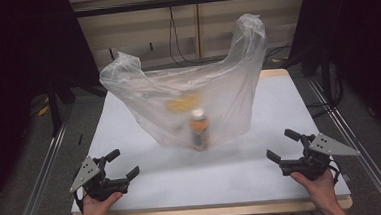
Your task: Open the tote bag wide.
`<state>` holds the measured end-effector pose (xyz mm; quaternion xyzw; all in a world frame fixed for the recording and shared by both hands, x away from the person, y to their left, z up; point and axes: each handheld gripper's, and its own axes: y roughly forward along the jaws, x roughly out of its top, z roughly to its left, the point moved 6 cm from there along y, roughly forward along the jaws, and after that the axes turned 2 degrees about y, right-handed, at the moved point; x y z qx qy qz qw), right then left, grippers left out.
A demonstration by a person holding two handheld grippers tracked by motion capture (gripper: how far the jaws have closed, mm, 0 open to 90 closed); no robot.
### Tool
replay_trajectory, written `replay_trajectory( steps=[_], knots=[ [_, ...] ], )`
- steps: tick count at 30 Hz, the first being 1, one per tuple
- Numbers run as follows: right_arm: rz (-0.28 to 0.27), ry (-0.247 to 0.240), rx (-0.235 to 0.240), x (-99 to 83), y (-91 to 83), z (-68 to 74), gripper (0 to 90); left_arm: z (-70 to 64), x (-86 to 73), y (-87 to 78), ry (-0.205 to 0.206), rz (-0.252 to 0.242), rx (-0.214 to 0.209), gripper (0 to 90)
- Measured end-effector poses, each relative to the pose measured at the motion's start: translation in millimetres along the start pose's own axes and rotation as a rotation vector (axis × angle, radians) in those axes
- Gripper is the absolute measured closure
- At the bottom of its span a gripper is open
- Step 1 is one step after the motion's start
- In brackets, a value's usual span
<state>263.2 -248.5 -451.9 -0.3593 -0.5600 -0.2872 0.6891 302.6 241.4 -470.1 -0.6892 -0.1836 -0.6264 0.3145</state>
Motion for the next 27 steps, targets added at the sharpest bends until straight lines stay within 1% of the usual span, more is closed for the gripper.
replay_trajectory(
  steps=[1,2,3,4,5,6,7,8,9,10,11,12,13,14,15,16,17,18,19,20,21,22,23,24,25,26,27],
  knots=[
    [0.008,0.002,0.006,-0.5,0.6,0.3,8.3,0.5,-0.4,0.6,0.003,0.016,0.005,6.9],
    [0.017,0.002,0.004,-1.0,1.4,0.4,9.6,-0.3,-0.4,1.5,-0.004,0.028,-0.002,7.3],
    [0.02,-0.004,-0.004,-1.3,1.8,0.1,11.8,-1.2,-0.1,2.4,-0.009,0.028,-0.011,8.4],
    [0.017,0.005,-0.009,-1.2,2.4,0.5,11.2,-1.1,0.1,2.8,-0.004,0.028,-0.015,10.0],
    [0.017,0.006,-0.009,-1.3,3.0,0.0,11.3,-2.0,0.0,3.1,-0.01,0.034,0.003,10.1],
    [0.026,0.013,0.001,-1.7,3.2,-0.1,13.3,-2.6,0.2,3.3,-0.01,0.033,-0.012,10.8],
    [0.025,0.02,0.006,-1.6,4.0,0.1,14.7,-4.3,0.6,3.9,-0.023,0.025,-0.018,14.7],
    [0.028,0.018,0.011,-1.7,4.5,-0.1,15.8,-4.9,0.4,4.3,-0.02,0.033,-0.025,16.3],
    [0.029,0.023,0.026,-1.4,5.2,0.5,18.3,-6.0,1.2,5.2,-0.033,0.028,-0.033,17.7],
    [0.024,0.021,0.032,-1.1,5.6,0.9,20.5,-5.9,1.0,5.1,-0.013,0.044,-0.047,19.9],
    [0.021,0.014,0.035,-0.6,6.0,1.9,23.9,-7.5,1.9,6.2,-0.015,0.049,-0.056,20.8],
    [0.018,0.007,0.035,0.0,6.2,2.7,28.3,-9.2,3.1,6.8,-0.001,0.056,-0.062,25.1],
    [0.014,0.001,0.052,0.5,6.9,3.8,30.4,-12.0,4.9,7.8,-0.01,0.05,-0.073,28.4],
    [0.017,0.007,0.056,0.9,7.6,4.8,33.0,-12.0,5.9,7.2,0.01,0.064,-0.089,31.4],
    [0.017,0.008,0.064,1.3,8.3,5.4,37.6,-16.5,8.1,8.7,-0.022,0.051,-0.099,36.4],
    [0.021,0.01,0.071,1.3,8.4,5.4,40.1,-15.8,9.5,8.1,0.02,0.069,-0.097,38.1],
    [0.023,0.011,0.07,1.6,9.1,5.5,41.7,-19.0,11.9,9.2,-0.001,0.059,-0.115,41.2],
    [0.02,0.008,0.072,2.1,9.4,5.5,46.0,-19.6,14.0,9.9,0.006,0.06,-0.125,46.3],
    [0.015,0.006,0.074,2.9,9.5,5.8,49.9,-19.8,15.5,10.6,0.015,0.068,-0.125,48.7],
    [0.014,-0.002,0.078,3.7,9.6,5.9,51.8,-23.0,16.9,11.7,-0.006,0.07,-0.156,52.0],
    [0.012,-0.002,0.08,4.6,9.9,6.1,54.8,-22.6,17.6,12.1,0.003,0.08,-0.135,59.0],
    [0.011,-0.004,0.094,5.7,10.6,7.1,58.7,-24.1,18.4,13.1,-0.011,0.088,-0.141,60.8],
    [0.016,-0.003,0.105,6.2,11.0,8.5,60.4,-25.8,19.0,14.1,-0.016,0.097,-0.166,62.9],
    [0.024,-0.008,0.116,6.9,11.9,10.1,61.9,-26.9,19.7,14.9,-0.002,0.101,-0.168,69.0],
    [0.038,-0.01,0.124,7.6,12.4,11.9,66.5,-29.5,20.4,15.7,0.001,0.108,-0.182,70.6],
    [0.047,-0.012,0.132,8.6,12.9,13.5,68.0,-32.6,21.3,16.5,0.0,0.112,-0.194,73.3],
    [0.048,-0.016,0.133,10.2,13.6,14.7,70.8,-34.6,22.0,17.4,0.01,0.122,-0.189,76.1]
  ],
)
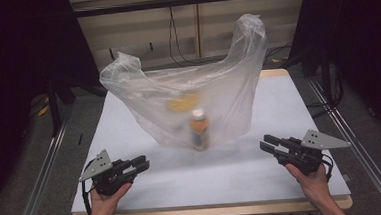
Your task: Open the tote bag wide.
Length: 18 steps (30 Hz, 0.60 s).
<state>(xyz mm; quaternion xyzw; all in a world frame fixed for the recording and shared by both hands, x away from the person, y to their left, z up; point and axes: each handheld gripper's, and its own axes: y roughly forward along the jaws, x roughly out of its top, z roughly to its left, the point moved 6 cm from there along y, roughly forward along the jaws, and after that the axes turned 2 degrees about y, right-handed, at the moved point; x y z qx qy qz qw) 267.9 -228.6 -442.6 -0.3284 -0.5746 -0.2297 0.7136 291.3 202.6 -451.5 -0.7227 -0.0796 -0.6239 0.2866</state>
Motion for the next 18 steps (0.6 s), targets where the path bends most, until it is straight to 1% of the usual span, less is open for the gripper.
replay_trajectory(
  steps=[1,2,3,4,5,6,7,8,9,10,11,12,13,14,15,16,18],
  knots=[
    [-0.002,0.002,0.022,2.0,1.1,1.5,74.6,-1.8,1.3,1.4,0.001,0.007,-0.011,76.9],
    [-0.003,0.005,0.033,4.0,2.2,2.3,76.0,-3.7,2.6,2.1,0.005,0.006,-0.015,79.0],
    [-0.003,0.009,0.035,5.8,3.0,3.2,78.3,-4.9,4.3,2.6,0.011,0.005,-0.024,80.2],
    [0.003,0.005,0.045,7.1,3.9,4.7,80.5,-6.8,5.8,3.1,0.001,0.001,-0.046,82.5],
    [0.013,0.0,0.051,8.4,5.2,6.5,81.3,-6.8,5.8,3.1,0.001,0.001,-0.046,84.1],
    [0.018,-0.001,0.055,9.6,6.2,8.2,82.5,-6.8,9.5,2.8,0.0,-0.006,-0.055,85.1],
    [0.018,0.001,0.064,11.2,7.5,10.2,83.9,-6.3,11.5,2.3,0.001,-0.01,-0.064,87.9],
    [0.02,-0.003,0.072,12.7,9.0,12.4,85.4,-6.0,13.9,1.4,-0.001,-0.018,-0.091,88.8],
    [0.026,0.001,0.067,14.2,10.1,13.5,86.5,-5.3,16.1,0.7,-0.007,-0.024,-0.097,89.1],
    [0.025,0.009,0.087,16.0,11.9,15.1,88.2,-4.9,18.3,0.3,-0.007,-0.029,-0.102,90.0],
    [0.027,0.009,0.085,17.8,13.6,15.5,88.9,-4.7,20.9,0.8,-0.014,-0.034,-0.101,90.0],
    [0.027,0.012,0.099,19.8,15.4,16.1,90.0,-4.0,23.0,1.4,-0.006,-0.03,-0.102,90.0],
    [0.028,0.016,0.103,22.2,17.4,15.8,90.0,-3.1,25.2,2.6,-0.004,-0.031,-0.101,90.0],
    [0.025,0.013,0.107,24.8,19.2,15.5,90.0,-2.5,27.2,4.1,-0.01,-0.029,-0.1,90.0],
    [0.027,0.019,0.114,27.2,21.0,15.7,90.0,-2.7,29.4,6.1,-0.017,-0.04,-0.105,90.0],
    [0.025,0.017,0.121,29.8,23.3,15.9,90.0,-2.6,30.6,7.5,-0.015,-0.034,-0.105,90.0],
    [0.03,0.022,0.132,34.1,27.5,17.0,90.0,-3.1,32.5,11.4,-0.027,-0.036,-0.108,90.0]
  ],
)
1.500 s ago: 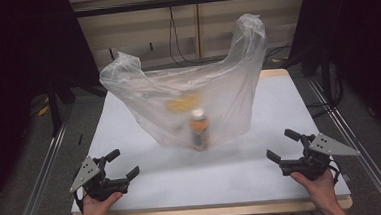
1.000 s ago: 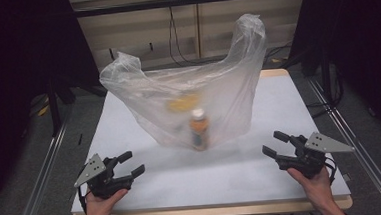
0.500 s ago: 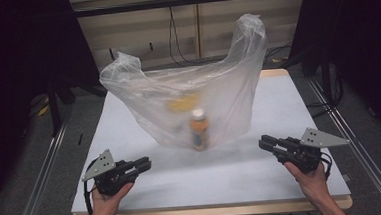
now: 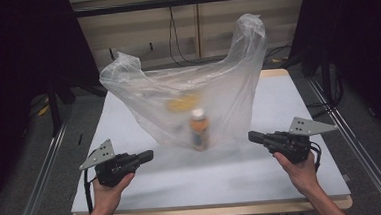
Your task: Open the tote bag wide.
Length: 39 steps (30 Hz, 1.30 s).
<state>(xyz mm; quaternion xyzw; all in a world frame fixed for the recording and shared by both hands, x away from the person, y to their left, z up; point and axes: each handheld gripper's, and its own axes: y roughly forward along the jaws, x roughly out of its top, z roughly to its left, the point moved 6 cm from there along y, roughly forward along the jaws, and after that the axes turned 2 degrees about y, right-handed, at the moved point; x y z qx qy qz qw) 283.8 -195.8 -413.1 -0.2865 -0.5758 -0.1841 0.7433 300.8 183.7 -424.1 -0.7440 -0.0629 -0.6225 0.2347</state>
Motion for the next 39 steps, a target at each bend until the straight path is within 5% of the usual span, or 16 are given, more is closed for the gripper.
replay_trajectory(
  steps=[13,23,27,39],
  knots=[
    [-0.028,-0.023,0.036,39.1,23.6,4.0,90.0,-4.9,31.3,18.6,0.048,-0.032,-0.045,90.0],
    [-0.047,-0.06,0.046,71.2,36.2,11.8,90.0,-0.8,63.0,24.9,0.098,-0.07,-0.03,90.0],
    [-0.08,-0.056,0.051,82.5,39.2,12.7,90.0,2.9,77.1,27.9,0.098,-0.089,-0.032,90.0],
    [-0.064,-0.066,0.039,101.2,57.9,11.1,90.0,9.3,106.9,44.2,0.109,-0.124,-0.025,90.0]
  ],
)
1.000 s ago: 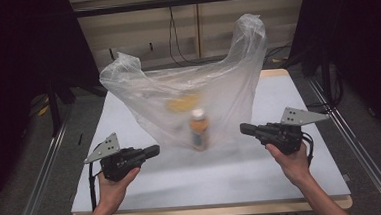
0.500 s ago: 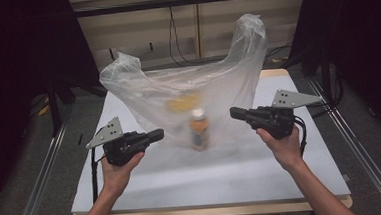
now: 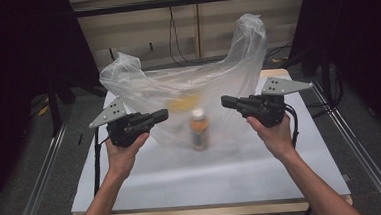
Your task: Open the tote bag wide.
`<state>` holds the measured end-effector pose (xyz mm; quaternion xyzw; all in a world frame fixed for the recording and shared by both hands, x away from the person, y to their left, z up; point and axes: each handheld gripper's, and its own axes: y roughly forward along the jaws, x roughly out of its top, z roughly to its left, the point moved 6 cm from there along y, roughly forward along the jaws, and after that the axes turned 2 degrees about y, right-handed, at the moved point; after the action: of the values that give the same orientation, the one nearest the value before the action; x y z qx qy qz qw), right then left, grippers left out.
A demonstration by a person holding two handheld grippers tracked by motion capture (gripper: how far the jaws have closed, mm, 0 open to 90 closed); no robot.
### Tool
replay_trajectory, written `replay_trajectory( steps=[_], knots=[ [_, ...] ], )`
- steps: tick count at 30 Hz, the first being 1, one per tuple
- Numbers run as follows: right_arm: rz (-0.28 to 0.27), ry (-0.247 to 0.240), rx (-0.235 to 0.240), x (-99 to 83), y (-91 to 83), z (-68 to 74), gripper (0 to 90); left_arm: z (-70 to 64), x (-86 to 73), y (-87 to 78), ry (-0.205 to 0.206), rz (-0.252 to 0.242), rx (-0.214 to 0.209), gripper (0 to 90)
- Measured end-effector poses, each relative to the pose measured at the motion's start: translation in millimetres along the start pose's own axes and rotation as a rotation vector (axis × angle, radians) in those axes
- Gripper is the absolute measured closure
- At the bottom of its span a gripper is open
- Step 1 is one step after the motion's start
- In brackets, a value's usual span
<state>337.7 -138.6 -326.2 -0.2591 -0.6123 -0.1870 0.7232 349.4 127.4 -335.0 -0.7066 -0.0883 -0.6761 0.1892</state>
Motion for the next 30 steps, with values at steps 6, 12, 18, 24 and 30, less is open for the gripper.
replay_trajectory(
  steps=[6,12,18,24,30],
  knots=[
    [0.0,-0.014,-0.006,19.3,4.1,-1.6,90.0,2.4,13.2,4.8,0.013,-0.01,-0.007,90.0],
    [-0.003,-0.035,-0.017,41.0,12.2,-2.2,90.0,5.9,34.5,10.5,0.03,-0.03,-0.008,90.0],
    [-0.006,-0.045,-0.026,59.5,21.7,-3.6,90.0,12.6,53.5,16.2,0.039,-0.035,-0.004,90.0],
    [0.018,-0.06,-0.057,73.2,32.0,-8.7,90.0,25.2,70.4,19.8,0.055,-0.013,0.021,90.0],
    [0.069,-0.076,-0.09,83.0,46.9,-14.3,90.0,36.2,83.7,33.7,0.04,-0.007,0.023,90.0]
  ],
)
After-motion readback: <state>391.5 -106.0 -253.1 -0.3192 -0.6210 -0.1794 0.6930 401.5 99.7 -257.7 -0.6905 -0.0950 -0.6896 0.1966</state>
